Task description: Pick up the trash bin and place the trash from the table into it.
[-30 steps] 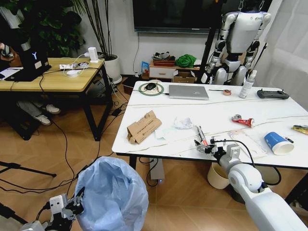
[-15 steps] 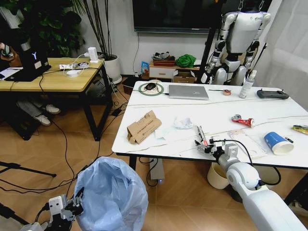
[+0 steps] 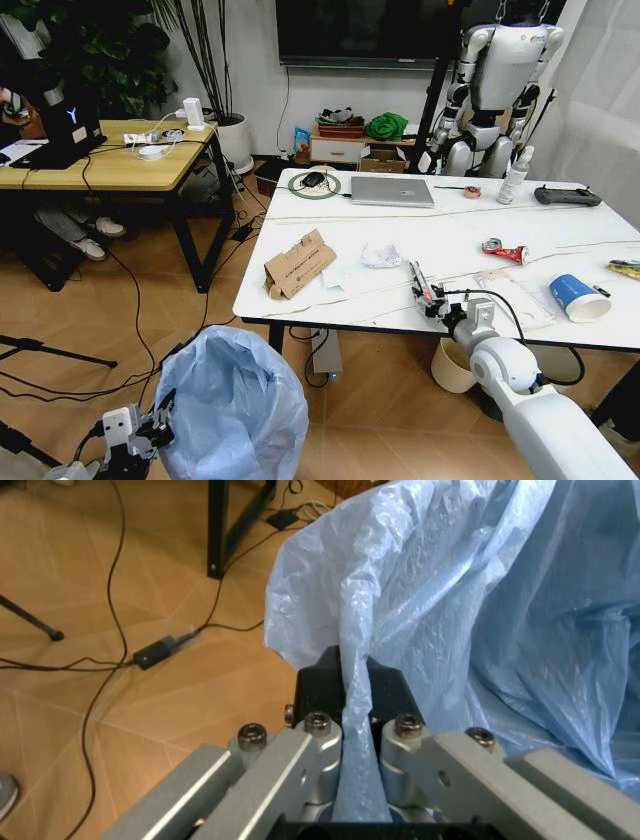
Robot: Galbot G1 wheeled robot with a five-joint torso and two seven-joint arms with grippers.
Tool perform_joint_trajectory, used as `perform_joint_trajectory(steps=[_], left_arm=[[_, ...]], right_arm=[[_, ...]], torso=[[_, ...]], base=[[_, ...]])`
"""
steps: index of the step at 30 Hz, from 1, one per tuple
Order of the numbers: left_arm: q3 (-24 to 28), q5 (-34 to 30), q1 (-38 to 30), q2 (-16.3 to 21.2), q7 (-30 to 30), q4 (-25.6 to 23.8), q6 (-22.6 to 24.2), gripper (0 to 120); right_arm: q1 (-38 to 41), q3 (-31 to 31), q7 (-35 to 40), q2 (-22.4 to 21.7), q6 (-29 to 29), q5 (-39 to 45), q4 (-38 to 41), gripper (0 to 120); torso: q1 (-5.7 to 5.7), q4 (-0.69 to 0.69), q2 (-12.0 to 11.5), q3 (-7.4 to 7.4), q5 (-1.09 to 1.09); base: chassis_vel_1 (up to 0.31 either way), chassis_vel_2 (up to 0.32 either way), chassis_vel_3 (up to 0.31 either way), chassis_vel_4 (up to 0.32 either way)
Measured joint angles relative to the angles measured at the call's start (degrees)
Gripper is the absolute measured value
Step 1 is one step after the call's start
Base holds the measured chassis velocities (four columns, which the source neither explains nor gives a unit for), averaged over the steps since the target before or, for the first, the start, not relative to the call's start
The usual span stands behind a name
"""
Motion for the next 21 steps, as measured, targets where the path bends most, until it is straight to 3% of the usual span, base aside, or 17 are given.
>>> perform_joint_trajectory(steps=[6, 9, 16, 19, 21], left_arm=[[0.72, 0.00, -0.53, 0.83, -0.20, 0.12, 0.02, 0], [1.36, -0.01, -0.85, 1.39, -0.31, 0.53, 0.10, 0], [3.49, -0.84, -1.62, 3.29, -1.16, 1.25, 0.65, 0], [4.02, -1.64, -1.49, 4.18, -1.44, 0.87, 0.83, 0], [3.91, -2.09, -1.31, 4.65, -1.44, 0.65, 0.90, 0]], right_arm=[[-1.88, 2.41, 1.23, 0.02, -0.34, 0.95, 2.92, 5], [-3.59, 4.70, 1.68, -0.44, -0.48, 1.77, 4.98, 0], [-9.81, 10.57, 1.87, -2.49, 1.52, 4.21, 11.21, 0], [-11.45, 11.29, 0.17, -3.89, 6.35, 9.90, 17.65, 0], [-10.76, 7.71, -1.77, -5.14, 11.03, 14.27, 22.80, 0]], torso=[[0.00, 0.01, 0.00, 0.00, 0.02], [0.00, 0.01, 0.00, 0.00, -0.01], [0.00, -0.02, 0.00, 0.00, 0.02], [0.00, -0.03, 0.00, 0.00, -0.02], [0.00, 0.00, 0.01, -0.01, -0.02]], base=[[0.000, 0.000, 0.000, 0.000], [0.000, 0.000, 0.000, 0.000], [0.000, 0.000, 0.000, 0.000], [0.000, 0.000, 0.000, 0.000], [0.000, 0.000, 0.000, 0.000]])
